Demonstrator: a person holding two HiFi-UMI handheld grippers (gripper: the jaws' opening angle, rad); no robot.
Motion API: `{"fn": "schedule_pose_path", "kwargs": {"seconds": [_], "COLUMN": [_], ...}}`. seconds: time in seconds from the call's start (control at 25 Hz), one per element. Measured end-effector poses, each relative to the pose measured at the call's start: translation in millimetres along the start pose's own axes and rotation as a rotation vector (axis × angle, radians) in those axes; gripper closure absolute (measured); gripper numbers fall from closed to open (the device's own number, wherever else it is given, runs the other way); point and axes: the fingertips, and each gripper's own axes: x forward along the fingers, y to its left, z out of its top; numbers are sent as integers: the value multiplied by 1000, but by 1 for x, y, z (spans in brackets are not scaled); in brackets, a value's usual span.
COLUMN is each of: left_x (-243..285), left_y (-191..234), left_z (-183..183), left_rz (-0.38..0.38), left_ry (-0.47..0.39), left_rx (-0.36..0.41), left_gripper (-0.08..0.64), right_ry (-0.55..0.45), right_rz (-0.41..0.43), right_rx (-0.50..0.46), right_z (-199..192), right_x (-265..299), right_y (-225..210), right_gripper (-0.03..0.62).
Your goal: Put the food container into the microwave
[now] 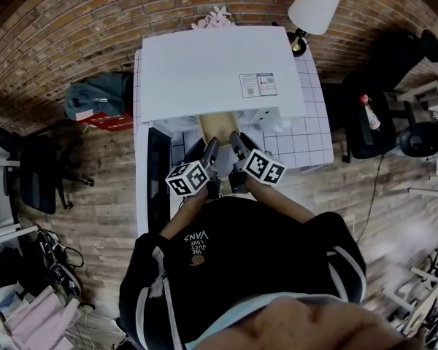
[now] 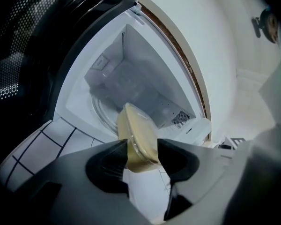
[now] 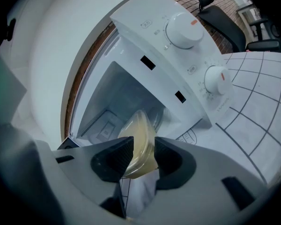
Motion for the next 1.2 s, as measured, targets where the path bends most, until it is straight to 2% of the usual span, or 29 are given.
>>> {"fn": "schedule_pose_path", "kwargs": {"seconds": [1.0,1.2], "left_x": [21,23], "left_y": [17,15], "left_z": [23,23], "left_rz": [-16,-33], "left_ry": [-19,-28], "left_rx": [-3,-3], "left_gripper": [341,322], "right_ry": [-23,-30], "right_rz": [6,-14], "right_rx": [-11,-35], "right_z": [11,12], "right_x": [33,33], "right_y": [6,1], "right_gripper": [471,440]}}
